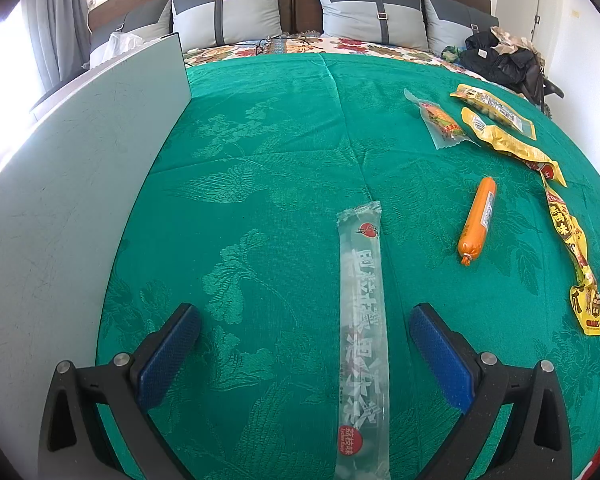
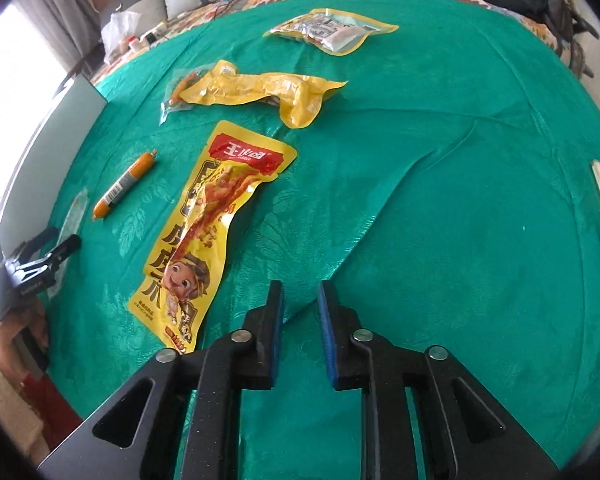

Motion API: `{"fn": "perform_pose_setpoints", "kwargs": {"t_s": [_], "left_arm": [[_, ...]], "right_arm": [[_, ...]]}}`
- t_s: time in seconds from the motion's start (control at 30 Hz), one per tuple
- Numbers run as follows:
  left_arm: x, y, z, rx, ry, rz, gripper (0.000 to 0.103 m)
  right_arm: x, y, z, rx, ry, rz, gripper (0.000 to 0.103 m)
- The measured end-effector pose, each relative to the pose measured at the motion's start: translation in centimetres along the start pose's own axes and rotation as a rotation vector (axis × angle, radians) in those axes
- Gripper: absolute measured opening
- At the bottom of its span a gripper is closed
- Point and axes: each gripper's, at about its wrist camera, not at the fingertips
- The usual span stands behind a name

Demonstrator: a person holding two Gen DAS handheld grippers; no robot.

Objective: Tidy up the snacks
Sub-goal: 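Hold the stick pouch with the left tool while the right tool moves to the yellow chicken-feet bag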

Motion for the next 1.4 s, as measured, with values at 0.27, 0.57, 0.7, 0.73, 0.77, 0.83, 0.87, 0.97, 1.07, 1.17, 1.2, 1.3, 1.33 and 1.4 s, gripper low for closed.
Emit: {"fn": "perform_pose_setpoints", "kwargs": {"t_s": [0.27,0.57,0.7,0.73,0.77,0.83,0.87,0.97,1.07,1.17,1.2,1.3,1.33,1.4], "left_arm": [[0.0,0.0,0.0,0.001,0.0,-0.001,0.103],[0.0,0.0,0.0,0.0,0.0,0.0,0.103],[0.0,0.0,0.0,0.001,0.0,-0.001,0.103],[0.0,0.0,0.0,0.001,0.0,-0.001,0.103],[0.0,0.0,0.0,0.0,0.0,-0.001,0.103],[0.0,0.0,0.0,0.001,0.0,-0.001,0.103],[0.1,0.0,0.0,0.0,0.0,-0.001,0.103],[0.1,0.0,0.0,0.0,0.0,-0.001,0.103],[0.1,0.0,0.0,0.0,0.0,-0.001,0.103],[0.0,0.0,0.0,0.0,0.0,-0.001,0.103],[0.0,0.0,0.0,0.0,0.0,-0.001,0.103],[0.1,0.0,0.0,0.0,0.0,-0.001,0.103],[0.0,0.0,0.0,0.0,0.0,-0.001,0.103],[0.1,0.0,0.0,0.0,-0.001,-0.001,0.103]], "right_arm": [[0.3,3.3,-1.6,-0.017,-0.124,-0.007,0.066],[-1.0,10.1,5.8,0.149,0.035,-0.091,0.086],[0.5,11.1,6.2,0.162,0.004,-0.204,0.091],[0.6,10.9,6.0,0.156,0.015,-0.228,0.09],[0.8,10.8,5.7,0.149,0.033,-0.254,0.087],[1.1,10.5,5.1,0.13,0.065,-0.288,0.081],[1.3,10.3,4.7,0.119,0.085,-0.308,0.076],[1.9,9.4,3.6,0.096,0.153,-0.386,0.073],[2.7,7.3,2.2,0.127,0.159,-0.406,0.072],[3.3,4.7,1.1,0.085,0.116,-0.323,0.075],[3.6,4.2,0.7,0.072,0.083,-0.311,0.076],[4.3,3.9,0.3,0.069,0.058,-0.311,0.08],[4.3,4.1,0.4,0.074,0.072,-0.327,0.08],[4.1,4.5,0.6,0.077,0.088,-0.356,0.081]]}}
Point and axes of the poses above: each gripper's, at about its wrist camera, not at the fingertips, and z roughly the way its jaws point, y to its left, x to its underside, and after that the axes turned 7 degrees about -x, right-handed
